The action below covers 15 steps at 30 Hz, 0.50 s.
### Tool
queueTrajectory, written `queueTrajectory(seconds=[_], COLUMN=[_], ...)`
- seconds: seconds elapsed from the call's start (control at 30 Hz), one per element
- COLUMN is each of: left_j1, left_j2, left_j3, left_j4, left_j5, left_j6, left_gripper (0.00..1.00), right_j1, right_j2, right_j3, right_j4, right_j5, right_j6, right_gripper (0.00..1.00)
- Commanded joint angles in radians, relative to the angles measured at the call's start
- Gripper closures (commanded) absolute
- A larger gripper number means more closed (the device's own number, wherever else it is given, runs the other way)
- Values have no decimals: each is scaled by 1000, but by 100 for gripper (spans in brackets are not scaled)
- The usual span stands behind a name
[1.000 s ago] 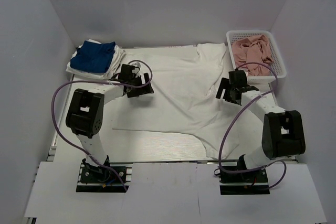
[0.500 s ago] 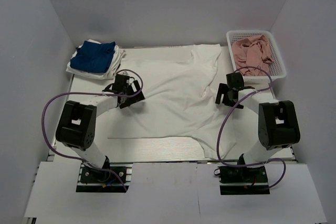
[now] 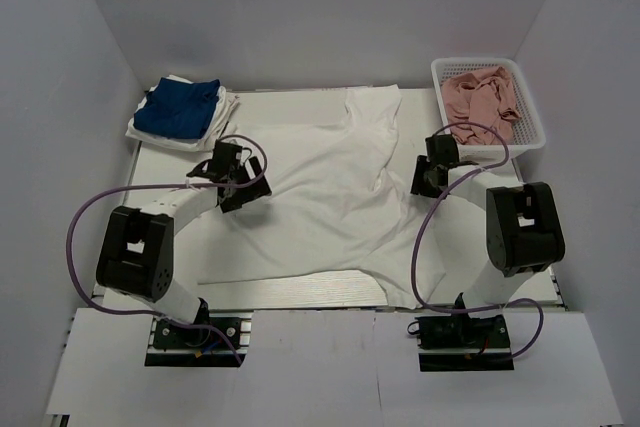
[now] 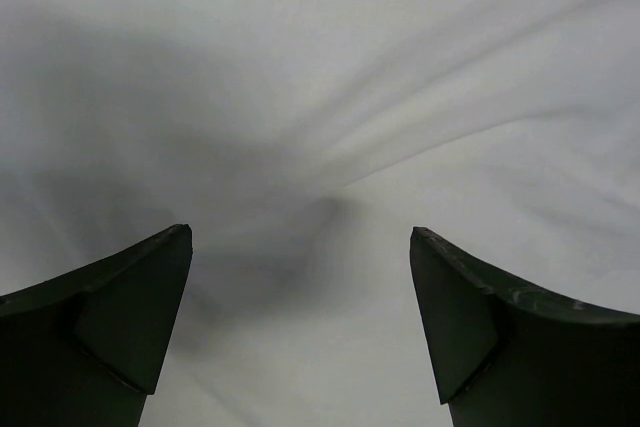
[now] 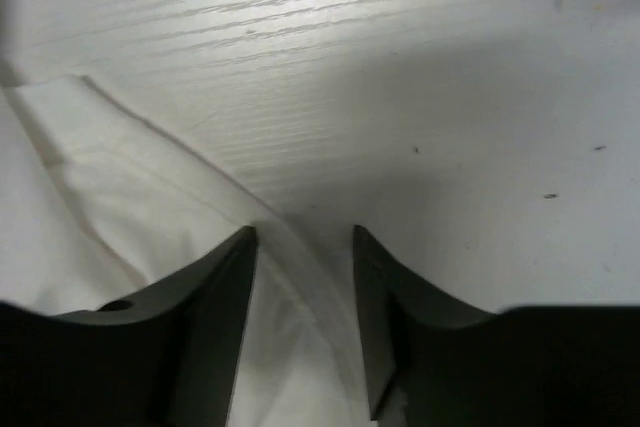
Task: Fold and stack the t-shirts
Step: Flatten out the tshirt
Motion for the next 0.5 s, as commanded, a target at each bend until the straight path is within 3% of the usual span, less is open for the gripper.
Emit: queueTrajectory(seconds=[0.0, 0.1, 0.17, 0.27, 0.47], left_j1=[-9, -10, -10, -10, -10], left_j2=[32, 78, 127, 217, 333], left_j3=[145, 215, 242, 267, 255], left_j4=[84, 121, 146, 179, 184], left_j5=[76, 139, 183, 220, 220], left_j6=[7, 16, 16, 16, 7], left_gripper=[0, 0, 0, 0, 0], right_j1=[18, 23, 28, 34, 43], right_j2=[-39, -99, -153, -205, -286], right_j3=[-26, -73, -121, -165, -181], right_j4=[-1, 8, 8, 22, -1], right_j5=[-84, -108, -133, -158, -172], right_j6=[6, 17, 18, 8, -9], right_gripper=[56, 71, 71, 97, 100])
